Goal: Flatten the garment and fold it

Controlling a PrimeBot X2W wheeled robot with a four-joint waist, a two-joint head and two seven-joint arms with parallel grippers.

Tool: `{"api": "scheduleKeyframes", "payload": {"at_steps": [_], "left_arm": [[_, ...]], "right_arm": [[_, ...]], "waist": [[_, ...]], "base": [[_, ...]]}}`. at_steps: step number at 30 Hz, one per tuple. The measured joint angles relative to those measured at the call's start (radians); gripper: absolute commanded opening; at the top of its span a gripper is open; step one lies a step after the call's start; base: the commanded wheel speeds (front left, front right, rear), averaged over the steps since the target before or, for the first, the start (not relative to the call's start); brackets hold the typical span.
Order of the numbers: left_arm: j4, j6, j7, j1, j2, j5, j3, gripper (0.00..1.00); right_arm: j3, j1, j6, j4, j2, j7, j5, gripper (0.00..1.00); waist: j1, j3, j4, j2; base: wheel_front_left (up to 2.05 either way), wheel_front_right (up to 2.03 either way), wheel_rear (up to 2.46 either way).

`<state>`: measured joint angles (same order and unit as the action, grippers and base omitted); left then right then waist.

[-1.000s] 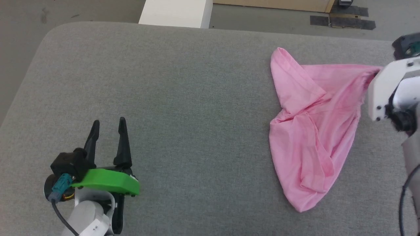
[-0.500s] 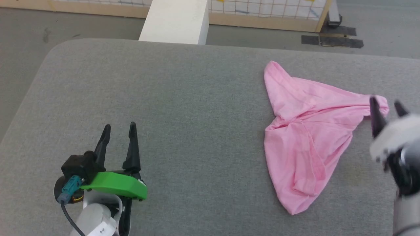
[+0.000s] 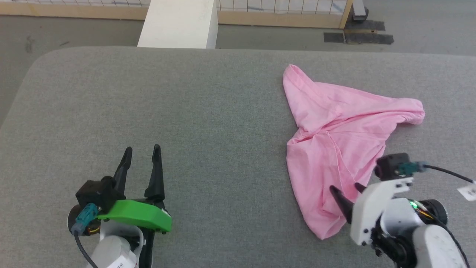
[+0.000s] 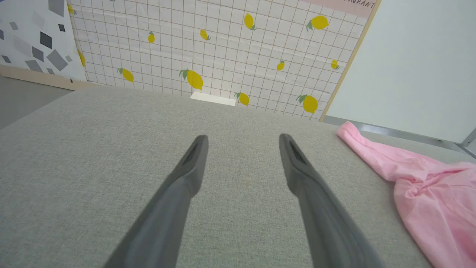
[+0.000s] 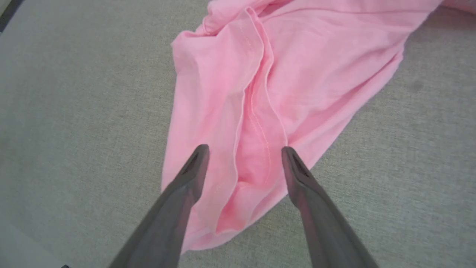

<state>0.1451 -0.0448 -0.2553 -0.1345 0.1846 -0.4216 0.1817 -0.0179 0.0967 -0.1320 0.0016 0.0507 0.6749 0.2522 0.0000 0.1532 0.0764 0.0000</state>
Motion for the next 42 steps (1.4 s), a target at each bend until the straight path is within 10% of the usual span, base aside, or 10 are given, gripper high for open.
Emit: {"api": "scheduleKeyframes", "payload": {"at_steps": [6,7,9,19,28,31,37,42], "left_arm": [[0.01,0.004,0.0,-0.002,0.0,0.0,0.004,1.0],[0.011,0.004,0.0,-0.002,0.0,0.0,0.004,1.0],[0.013,0.004,0.0,-0.002,0.001,0.0,0.004,1.0],[0.019,0.009,0.0,-0.015,-0.002,0.0,0.022,1.0],[0.041,0.018,-0.001,-0.036,-0.012,-0.003,0.028,1.0],[0.045,0.019,-0.001,-0.037,-0.016,-0.003,0.026,1.0],[0.053,0.021,-0.002,-0.039,-0.02,-0.003,0.015,1.0],[0.046,0.02,-0.002,-0.035,-0.013,-0.002,0.001,1.0]], "right_arm": [[-0.055,0.065,0.0,0.097,0.0,0.023,-0.025,1.0],[-0.059,0.069,0.0,0.108,0.0,0.026,-0.025,0.8],[-0.068,0.071,0.0,0.121,0.0,0.024,-0.026,0.0],[-0.297,0.253,0.0,0.094,0.001,-0.022,0.059,0.0],[-0.707,0.547,0.0,0.308,0.002,-0.088,0.249,0.0],[-0.864,0.591,0.0,0.346,-0.001,-0.094,0.314,1.0],[-0.936,0.634,0.0,0.366,-0.002,-0.147,0.438,1.0],[-0.785,0.654,0.0,0.372,-0.002,-0.277,0.449,1.0]], "waist": [[0.0,0.018,0.016,0.0],[0.0,0.019,0.019,0.0],[0.0,0.02,0.023,0.0],[0.0,0.025,0.053,0.0],[0.0,0.051,0.105,0.0],[0.0,0.063,0.118,0.0],[0.0,0.067,0.119,0.0],[0.0,0.046,0.091,0.0]], "base": [[0.0,0.0,0.0],[0.0,0.0,0.0],[0.0,0.0,0.0],[0.0,0.0,0.0],[0.0,0.0,0.0],[0.0,0.0,0.0],[0.0,0.0,0.0],[0.0,0.0,0.0]]}}
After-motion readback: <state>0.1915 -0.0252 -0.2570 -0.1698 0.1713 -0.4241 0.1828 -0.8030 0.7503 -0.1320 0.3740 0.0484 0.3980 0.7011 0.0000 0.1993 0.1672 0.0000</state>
